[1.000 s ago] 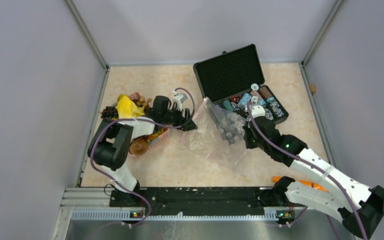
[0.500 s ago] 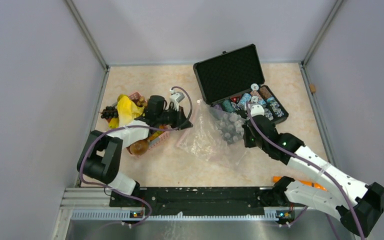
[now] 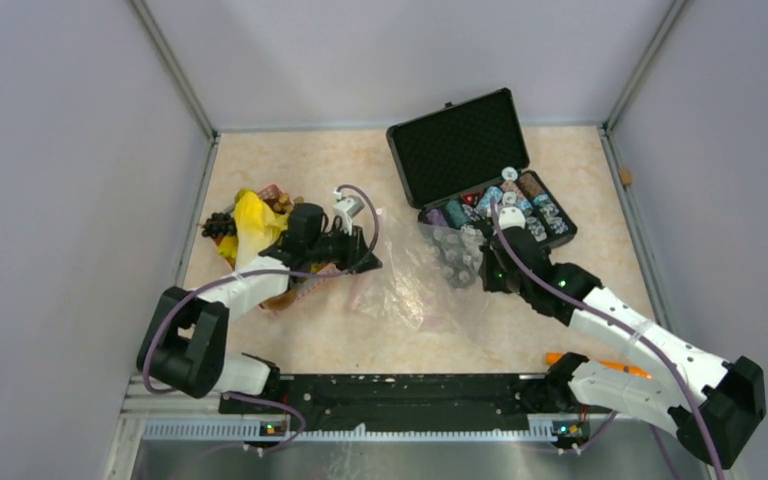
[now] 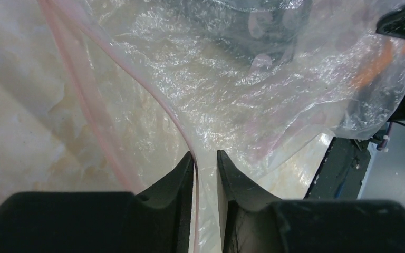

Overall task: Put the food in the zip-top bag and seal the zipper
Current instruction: Pick up the zipper food storage bag at the center of the board.

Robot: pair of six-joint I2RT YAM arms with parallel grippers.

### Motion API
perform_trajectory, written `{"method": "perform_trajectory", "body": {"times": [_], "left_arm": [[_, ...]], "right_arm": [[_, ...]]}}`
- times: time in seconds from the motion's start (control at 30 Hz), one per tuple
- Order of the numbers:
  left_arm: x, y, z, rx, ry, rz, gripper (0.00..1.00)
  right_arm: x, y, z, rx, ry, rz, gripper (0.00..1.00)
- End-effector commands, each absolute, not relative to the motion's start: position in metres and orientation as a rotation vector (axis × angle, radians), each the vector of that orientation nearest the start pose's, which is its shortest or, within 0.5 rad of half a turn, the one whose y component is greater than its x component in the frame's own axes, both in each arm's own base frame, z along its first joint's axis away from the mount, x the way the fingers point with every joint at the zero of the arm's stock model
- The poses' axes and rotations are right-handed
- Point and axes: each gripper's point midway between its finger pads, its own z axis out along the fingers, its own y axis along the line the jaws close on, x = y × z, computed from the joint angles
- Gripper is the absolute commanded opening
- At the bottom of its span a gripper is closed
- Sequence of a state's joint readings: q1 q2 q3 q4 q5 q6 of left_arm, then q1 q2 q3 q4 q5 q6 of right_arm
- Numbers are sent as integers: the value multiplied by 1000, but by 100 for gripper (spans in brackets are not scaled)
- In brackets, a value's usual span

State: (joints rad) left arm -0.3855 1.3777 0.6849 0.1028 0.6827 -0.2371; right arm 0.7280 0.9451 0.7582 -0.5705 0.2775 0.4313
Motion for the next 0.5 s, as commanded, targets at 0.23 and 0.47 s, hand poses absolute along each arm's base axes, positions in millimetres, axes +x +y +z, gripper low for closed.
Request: {"method": "perform_trajectory", "body": {"times": [0.23,0.47], "left_arm": [[254,-237,68,516,2252,-1106,37],[248,-238,86,547,2221,-1102,9]], "right_arm": [[229,154,145,-157,2270,302,0],[229,150,139,-124,2280,296,0]]}}
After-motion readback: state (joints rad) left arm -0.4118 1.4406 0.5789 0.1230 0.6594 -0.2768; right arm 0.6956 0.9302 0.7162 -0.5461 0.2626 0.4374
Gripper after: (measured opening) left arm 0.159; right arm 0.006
